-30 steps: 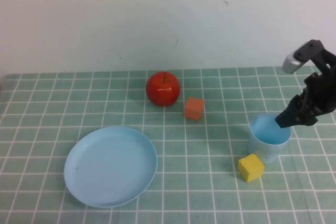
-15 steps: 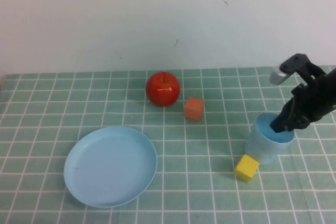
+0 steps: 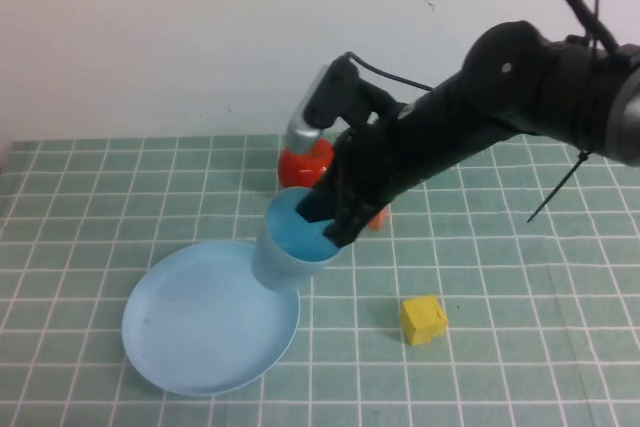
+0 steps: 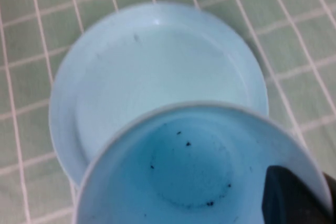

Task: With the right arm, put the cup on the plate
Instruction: Place the cup on the plate

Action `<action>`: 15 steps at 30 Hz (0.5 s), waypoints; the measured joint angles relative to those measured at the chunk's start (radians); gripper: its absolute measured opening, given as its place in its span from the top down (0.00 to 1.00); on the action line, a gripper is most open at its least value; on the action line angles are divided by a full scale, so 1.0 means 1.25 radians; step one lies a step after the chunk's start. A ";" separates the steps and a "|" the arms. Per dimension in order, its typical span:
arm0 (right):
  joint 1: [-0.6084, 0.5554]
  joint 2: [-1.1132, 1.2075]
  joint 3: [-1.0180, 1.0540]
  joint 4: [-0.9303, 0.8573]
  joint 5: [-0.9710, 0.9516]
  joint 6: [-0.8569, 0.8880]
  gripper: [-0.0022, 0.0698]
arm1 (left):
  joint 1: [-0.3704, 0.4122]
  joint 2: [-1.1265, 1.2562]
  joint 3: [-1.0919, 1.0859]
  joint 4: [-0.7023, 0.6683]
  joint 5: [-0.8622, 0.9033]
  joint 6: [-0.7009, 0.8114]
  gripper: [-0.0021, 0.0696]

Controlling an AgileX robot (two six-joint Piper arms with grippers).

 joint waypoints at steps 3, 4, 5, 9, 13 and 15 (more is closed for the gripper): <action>0.054 0.020 -0.033 0.007 -0.056 -0.002 0.93 | 0.000 0.000 0.000 0.000 0.000 0.000 0.98; 0.067 0.031 -0.044 0.011 -0.068 -0.002 0.93 | 0.000 0.000 0.000 0.000 0.000 0.000 0.98; 0.077 0.045 -0.055 0.011 -0.075 -0.002 0.93 | 0.000 0.000 0.000 0.000 0.000 0.000 0.98; 0.097 0.110 -0.097 0.012 -0.082 -0.002 0.93 | 0.000 0.000 0.000 0.000 0.000 0.000 0.98; 0.099 0.164 -0.130 0.012 -0.082 0.005 0.93 | 0.000 0.000 0.000 0.000 0.000 0.000 0.98; 0.099 0.182 -0.141 0.012 -0.082 0.009 0.93 | 0.000 0.000 0.000 0.000 0.000 0.000 0.98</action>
